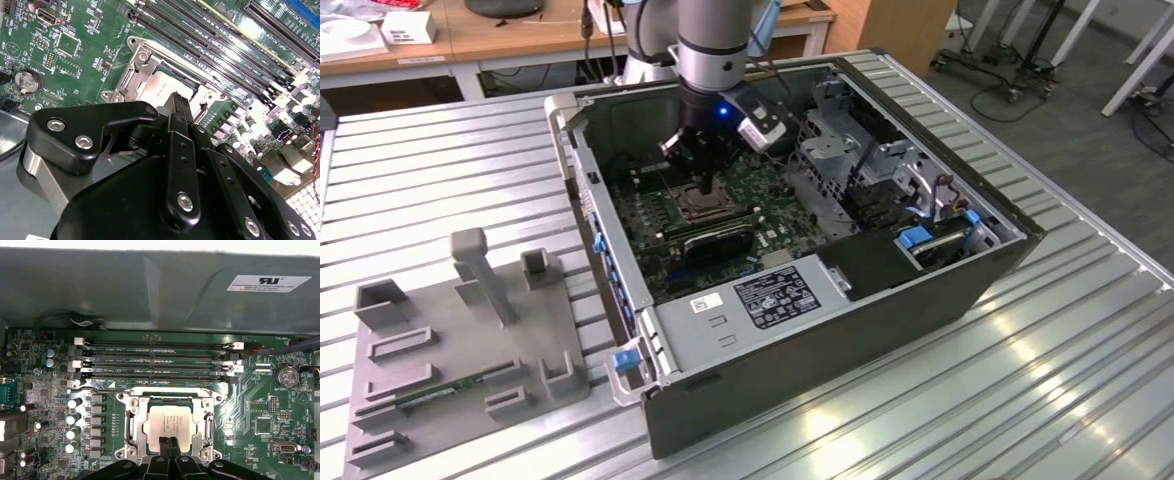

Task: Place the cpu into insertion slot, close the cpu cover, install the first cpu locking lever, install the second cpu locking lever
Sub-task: 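Install the first cpu locking lever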

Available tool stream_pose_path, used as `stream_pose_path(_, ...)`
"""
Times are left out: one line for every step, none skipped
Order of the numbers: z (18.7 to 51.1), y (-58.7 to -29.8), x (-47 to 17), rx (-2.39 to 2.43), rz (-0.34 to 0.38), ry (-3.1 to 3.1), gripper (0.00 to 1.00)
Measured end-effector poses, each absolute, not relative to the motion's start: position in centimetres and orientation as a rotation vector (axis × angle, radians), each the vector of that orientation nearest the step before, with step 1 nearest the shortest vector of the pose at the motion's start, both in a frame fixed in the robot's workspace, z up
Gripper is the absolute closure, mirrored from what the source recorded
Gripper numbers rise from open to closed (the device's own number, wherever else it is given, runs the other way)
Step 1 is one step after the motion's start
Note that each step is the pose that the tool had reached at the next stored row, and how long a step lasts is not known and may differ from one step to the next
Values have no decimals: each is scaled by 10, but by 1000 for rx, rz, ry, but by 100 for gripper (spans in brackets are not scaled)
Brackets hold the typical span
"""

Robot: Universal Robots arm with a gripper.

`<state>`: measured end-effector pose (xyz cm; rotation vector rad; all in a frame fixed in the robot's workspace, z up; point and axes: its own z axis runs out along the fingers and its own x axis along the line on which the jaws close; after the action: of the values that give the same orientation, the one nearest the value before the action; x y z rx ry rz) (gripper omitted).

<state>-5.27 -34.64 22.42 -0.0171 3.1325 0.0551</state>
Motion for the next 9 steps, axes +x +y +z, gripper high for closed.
stream_pose_path(224, -346, -53, -17, 55, 3132, 89)
stream_pose_path(224, -346, -54, -17, 55, 3132, 89)
stream_pose_path(224, -346, -55, -17, 55, 3132, 89)
stream_pose_path(224, -346, -56, -17, 56, 3132, 89)
stream_pose_path(224, -346, -57, -17, 55, 3132, 89)
stream_pose_path(224, -346, -59, -17, 56, 3132, 89)
stream_pose_path(224, -346, -60, -17, 55, 3132, 89)
stream_pose_path(224, -346, -62, -17, 55, 3132, 89)
stream_pose_path(224, -346, -64, -17, 55, 3132, 89)
